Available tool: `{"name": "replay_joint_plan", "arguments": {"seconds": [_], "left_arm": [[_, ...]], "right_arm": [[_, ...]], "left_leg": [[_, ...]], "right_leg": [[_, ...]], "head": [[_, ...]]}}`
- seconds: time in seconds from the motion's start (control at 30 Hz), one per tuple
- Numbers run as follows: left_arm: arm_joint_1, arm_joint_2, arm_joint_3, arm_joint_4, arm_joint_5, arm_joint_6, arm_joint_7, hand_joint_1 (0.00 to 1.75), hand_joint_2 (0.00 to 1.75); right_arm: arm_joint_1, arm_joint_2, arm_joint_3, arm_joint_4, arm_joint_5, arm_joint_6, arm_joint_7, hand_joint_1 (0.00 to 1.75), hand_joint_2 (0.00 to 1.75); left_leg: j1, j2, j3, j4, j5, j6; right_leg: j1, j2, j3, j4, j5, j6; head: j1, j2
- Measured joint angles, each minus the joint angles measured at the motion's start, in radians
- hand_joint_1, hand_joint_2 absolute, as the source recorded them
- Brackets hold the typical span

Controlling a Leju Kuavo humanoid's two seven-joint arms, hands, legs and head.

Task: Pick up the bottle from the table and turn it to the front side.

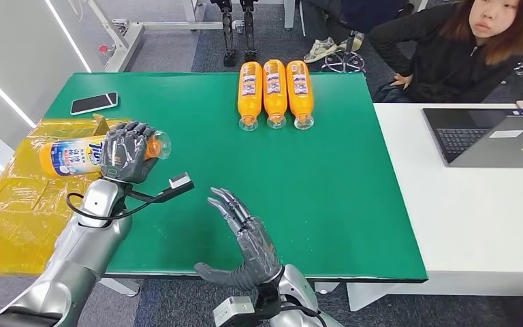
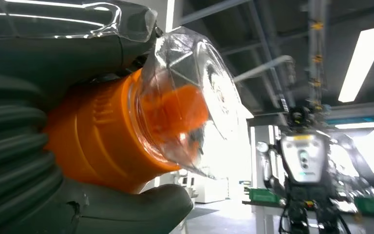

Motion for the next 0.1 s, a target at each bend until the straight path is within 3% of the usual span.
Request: {"name": "replay_joint_plan", "arguments": {"seconds": [0.1], "left_arm": [[-0.013, 0.004, -0.034, 0.042, 0.000, -0.016, 0.017, 1.75, 1.75]], "right_arm": [[0.006, 0.000, 0.000, 0.000, 0.002, -0.003, 0.004, 0.00, 1.75]], "left_leg": [[0.000, 0.001, 0.000, 0.000, 0.000, 0.000]], "right_leg": [[0.000, 0.001, 0.000, 0.000, 0.000, 0.000]], "head": [[0.000, 0.000]]}}
